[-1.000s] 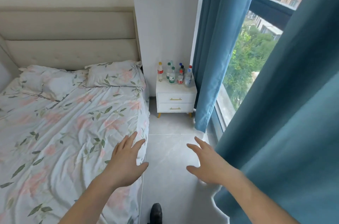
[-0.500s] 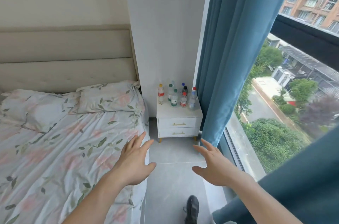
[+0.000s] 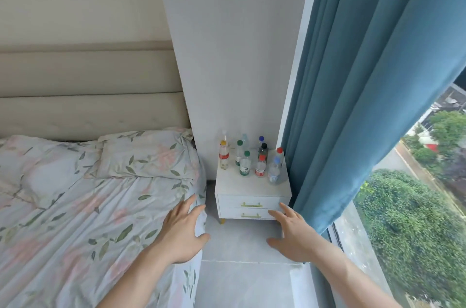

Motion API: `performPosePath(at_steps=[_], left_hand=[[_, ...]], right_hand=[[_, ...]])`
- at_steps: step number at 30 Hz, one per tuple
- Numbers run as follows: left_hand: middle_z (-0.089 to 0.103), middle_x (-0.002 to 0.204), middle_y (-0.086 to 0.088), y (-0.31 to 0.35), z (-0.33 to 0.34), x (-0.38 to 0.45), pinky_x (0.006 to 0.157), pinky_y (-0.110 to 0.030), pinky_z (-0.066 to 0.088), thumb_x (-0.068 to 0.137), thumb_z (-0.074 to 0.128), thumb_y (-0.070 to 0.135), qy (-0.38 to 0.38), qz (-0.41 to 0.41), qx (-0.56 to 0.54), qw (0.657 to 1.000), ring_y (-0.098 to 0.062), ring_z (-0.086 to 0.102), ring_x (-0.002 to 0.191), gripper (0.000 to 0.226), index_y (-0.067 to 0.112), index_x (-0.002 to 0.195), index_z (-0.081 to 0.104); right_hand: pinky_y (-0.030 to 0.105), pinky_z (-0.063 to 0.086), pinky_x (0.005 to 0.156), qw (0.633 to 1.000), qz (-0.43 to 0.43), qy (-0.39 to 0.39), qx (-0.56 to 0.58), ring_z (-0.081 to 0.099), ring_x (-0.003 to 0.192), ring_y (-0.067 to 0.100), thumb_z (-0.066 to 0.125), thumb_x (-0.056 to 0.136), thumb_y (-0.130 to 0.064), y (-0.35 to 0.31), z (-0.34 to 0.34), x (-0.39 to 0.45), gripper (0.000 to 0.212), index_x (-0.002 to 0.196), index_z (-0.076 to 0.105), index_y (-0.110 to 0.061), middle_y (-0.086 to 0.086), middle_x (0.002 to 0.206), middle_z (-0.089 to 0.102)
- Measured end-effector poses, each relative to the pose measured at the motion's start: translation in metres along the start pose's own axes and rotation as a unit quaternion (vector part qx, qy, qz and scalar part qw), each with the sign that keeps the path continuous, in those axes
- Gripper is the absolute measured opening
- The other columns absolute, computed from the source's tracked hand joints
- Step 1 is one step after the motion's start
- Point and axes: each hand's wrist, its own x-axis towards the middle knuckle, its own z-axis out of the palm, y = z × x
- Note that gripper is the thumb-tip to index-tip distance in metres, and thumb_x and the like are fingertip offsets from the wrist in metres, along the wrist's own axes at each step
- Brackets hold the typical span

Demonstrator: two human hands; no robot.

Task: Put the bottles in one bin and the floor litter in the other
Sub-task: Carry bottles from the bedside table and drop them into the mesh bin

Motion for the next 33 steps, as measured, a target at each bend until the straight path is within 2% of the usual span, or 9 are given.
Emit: performPosePath(at_steps=[5,14,18,22,25,27,30,33], left_hand=[[-0.003,0.170,0.008,-0.003,-0.011,0.059,0.125,-0.036,0.013,0.091,0.055,0.051,-0.008,-0.016,-0.012,1.000,-0.019,0.000,0.156,0.079,0.034,0.160,0.019],[-0.001,0.170,0.006,-0.016,-0.053,0.224,0.123,-0.039,0.023,0.092,0.056,0.048,-0.066,0.010,-0.011,0.998,-0.024,0.009,0.156,0.078,0.030,0.160,0.021],[0.000,0.170,0.003,-0.028,-0.069,0.299,0.122,-0.038,0.026,0.092,0.056,0.044,-0.111,0.021,0.004,0.994,-0.025,0.012,0.155,0.079,0.027,0.161,0.021],[0.004,0.169,0.004,-0.036,-0.072,0.369,0.119,-0.036,0.031,0.090,0.057,0.038,-0.153,0.033,0.021,0.988,-0.023,0.018,0.154,0.079,0.025,0.160,0.024],[0.007,0.168,0.003,-0.032,-0.073,0.408,0.117,-0.035,0.034,0.090,0.057,0.031,-0.192,0.034,0.040,0.980,-0.023,0.024,0.151,0.076,0.022,0.159,0.026],[0.011,0.166,0.002,-0.028,-0.071,0.435,0.113,-0.036,0.039,0.087,0.056,0.031,-0.202,0.034,0.048,0.978,-0.026,0.033,0.146,0.077,0.024,0.158,0.027],[0.008,0.165,0.004,-0.023,-0.064,0.478,0.107,-0.036,0.044,0.084,0.058,0.038,-0.202,0.035,0.050,0.977,-0.025,0.044,0.138,0.079,0.029,0.157,0.028],[-0.002,0.167,0.003,-0.017,-0.055,0.513,0.103,-0.037,0.047,0.087,0.059,0.039,-0.212,0.018,0.071,0.974,-0.028,0.047,0.135,0.074,0.026,0.154,0.032]], right_hand=[[0.039,0.024,0.123,1.000,-0.001,-0.012,0.013,0.012,0.155,0.027,0.062,0.091,-0.050,0.015,-0.031,0.063,0.080,0.158,0.022,-0.035,-0.004,0.170,0.001],[0.036,0.024,0.123,0.996,0.074,-0.037,0.041,0.016,0.154,0.027,0.060,0.093,-0.046,0.029,-0.073,0.185,0.077,0.159,0.023,-0.033,-0.007,0.169,0.004],[0.038,0.027,0.122,0.988,0.127,-0.045,0.072,0.027,0.150,0.027,0.059,0.089,-0.050,0.032,-0.080,0.240,0.077,0.157,0.027,-0.032,-0.008,0.168,0.009],[0.036,0.030,0.120,0.980,0.163,-0.041,0.110,0.034,0.145,0.022,0.059,0.090,-0.045,0.033,-0.086,0.285,0.073,0.156,0.029,-0.032,-0.010,0.164,0.017],[0.038,0.038,0.114,0.973,0.189,-0.049,0.125,0.051,0.132,0.023,0.057,0.088,-0.047,0.039,-0.085,0.310,0.074,0.154,0.028,-0.034,-0.010,0.162,0.018],[0.039,0.041,0.111,0.969,0.205,-0.053,0.129,0.056,0.125,0.025,0.057,0.085,-0.049,0.048,-0.085,0.328,0.076,0.154,0.027,-0.037,-0.008,0.163,0.016],[0.039,0.046,0.106,0.968,0.211,-0.045,0.129,0.054,0.123,0.026,0.060,0.085,-0.042,0.062,-0.092,0.358,0.074,0.153,0.029,-0.039,-0.005,0.158,0.023],[0.036,0.046,0.104,0.968,0.226,-0.046,0.103,0.048,0.131,0.026,0.060,0.091,-0.036,0.078,-0.095,0.390,0.080,0.159,0.019,-0.033,-0.006,0.165,0.010]])
